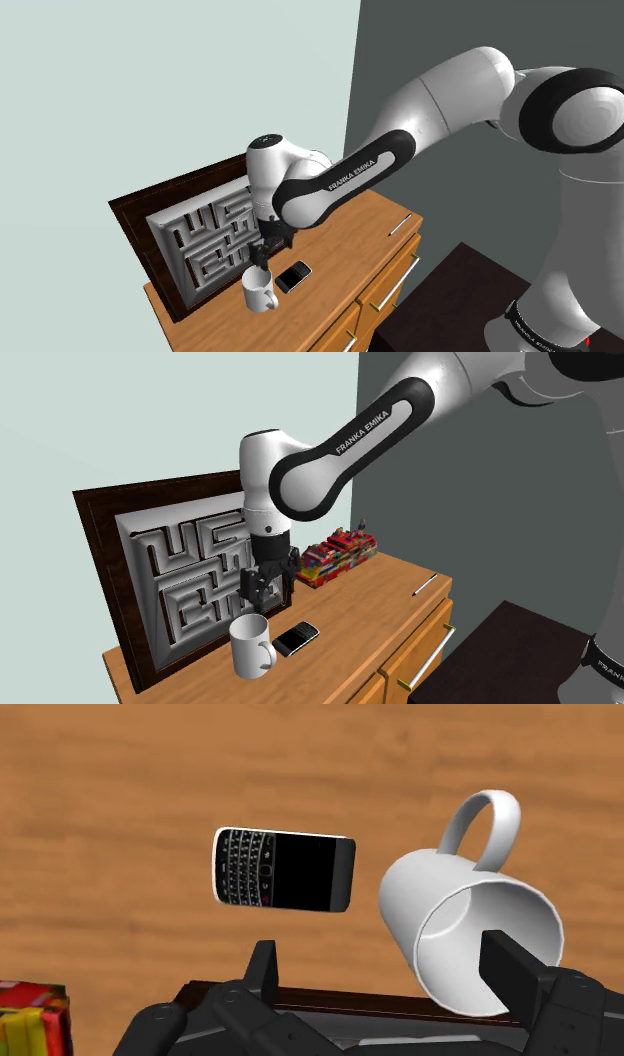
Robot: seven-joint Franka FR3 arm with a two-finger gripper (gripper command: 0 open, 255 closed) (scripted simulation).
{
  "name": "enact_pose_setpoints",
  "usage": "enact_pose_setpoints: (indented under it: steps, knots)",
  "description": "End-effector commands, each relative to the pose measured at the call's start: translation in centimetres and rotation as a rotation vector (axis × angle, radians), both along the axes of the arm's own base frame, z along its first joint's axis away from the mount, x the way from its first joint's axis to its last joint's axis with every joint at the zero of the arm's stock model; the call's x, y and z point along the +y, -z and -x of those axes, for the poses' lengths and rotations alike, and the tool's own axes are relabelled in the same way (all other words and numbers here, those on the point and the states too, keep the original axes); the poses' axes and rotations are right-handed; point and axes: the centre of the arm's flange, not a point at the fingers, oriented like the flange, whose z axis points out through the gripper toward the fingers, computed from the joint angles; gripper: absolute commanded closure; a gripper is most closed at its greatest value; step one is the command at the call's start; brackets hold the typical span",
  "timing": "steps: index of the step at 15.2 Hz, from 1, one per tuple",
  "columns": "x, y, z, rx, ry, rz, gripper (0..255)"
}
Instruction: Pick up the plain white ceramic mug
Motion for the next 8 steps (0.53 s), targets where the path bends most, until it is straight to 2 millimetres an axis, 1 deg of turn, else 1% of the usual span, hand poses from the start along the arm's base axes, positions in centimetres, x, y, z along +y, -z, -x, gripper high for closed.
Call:
enact_pose_setpoints:
  steps: [1, 2, 8]
  knots:
    - [2.2, 1.6, -0.6, 0.0, -0.016, 0.004, 0]
    - [3.0, 2.1, -0.8, 0.0, -0.022, 0.005, 0]
    - [3.0, 5.3, -0.8, 0.0, -0.022, 0.005, 0]
